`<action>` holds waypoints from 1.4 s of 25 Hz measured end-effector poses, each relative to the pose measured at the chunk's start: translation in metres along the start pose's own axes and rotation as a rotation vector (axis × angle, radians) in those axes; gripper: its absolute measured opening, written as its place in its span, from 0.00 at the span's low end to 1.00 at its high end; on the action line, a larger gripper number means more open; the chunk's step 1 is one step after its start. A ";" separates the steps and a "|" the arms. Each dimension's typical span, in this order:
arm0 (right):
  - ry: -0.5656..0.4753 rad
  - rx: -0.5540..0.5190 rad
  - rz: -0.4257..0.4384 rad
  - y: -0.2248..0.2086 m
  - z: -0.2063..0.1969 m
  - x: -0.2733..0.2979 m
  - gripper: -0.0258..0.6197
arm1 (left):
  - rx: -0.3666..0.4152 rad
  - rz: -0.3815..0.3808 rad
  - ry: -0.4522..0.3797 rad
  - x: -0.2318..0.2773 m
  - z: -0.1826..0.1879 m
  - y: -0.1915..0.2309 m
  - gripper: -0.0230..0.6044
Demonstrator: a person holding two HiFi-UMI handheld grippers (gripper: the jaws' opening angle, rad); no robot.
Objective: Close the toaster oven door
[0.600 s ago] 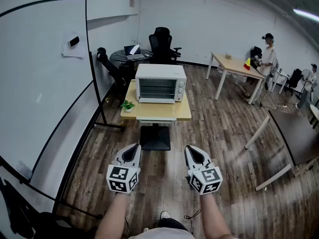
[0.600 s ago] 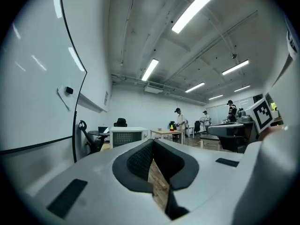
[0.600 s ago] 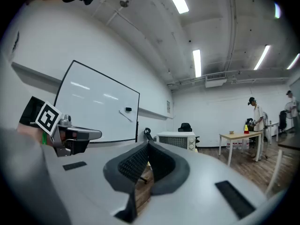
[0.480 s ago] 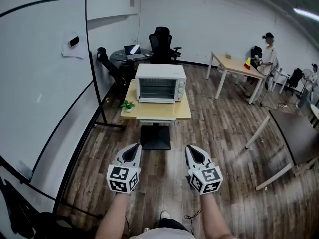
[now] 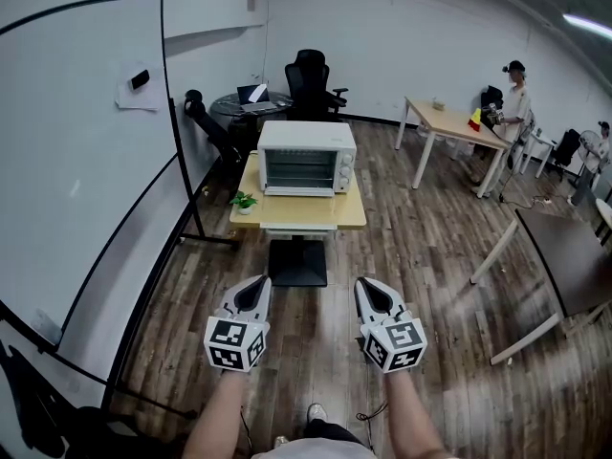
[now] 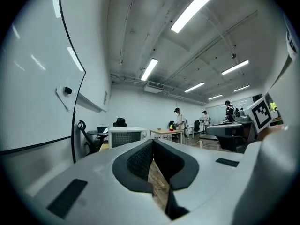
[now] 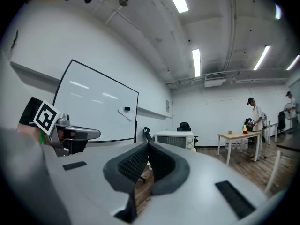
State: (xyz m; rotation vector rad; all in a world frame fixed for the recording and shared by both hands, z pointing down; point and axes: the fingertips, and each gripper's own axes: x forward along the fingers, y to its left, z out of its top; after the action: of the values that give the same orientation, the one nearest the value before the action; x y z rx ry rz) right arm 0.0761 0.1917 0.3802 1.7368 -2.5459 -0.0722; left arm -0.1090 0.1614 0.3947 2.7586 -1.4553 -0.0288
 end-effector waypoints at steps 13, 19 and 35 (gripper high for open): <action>0.010 -0.012 0.021 -0.010 -0.011 0.021 0.04 | -0.009 -0.039 -0.002 0.025 -0.014 -0.005 0.41; 0.017 -0.004 0.037 -0.021 -0.019 0.041 0.04 | -0.008 -0.037 0.003 0.047 -0.018 -0.002 0.54; 0.005 0.030 0.093 -0.074 -0.030 0.109 0.04 | 0.015 0.023 0.028 0.127 -0.021 0.011 0.56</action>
State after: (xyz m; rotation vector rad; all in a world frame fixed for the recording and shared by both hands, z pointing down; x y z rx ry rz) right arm 0.1070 0.0633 0.4072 1.6233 -2.6336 -0.0258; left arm -0.0461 0.0502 0.4157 2.7424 -1.4870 0.0210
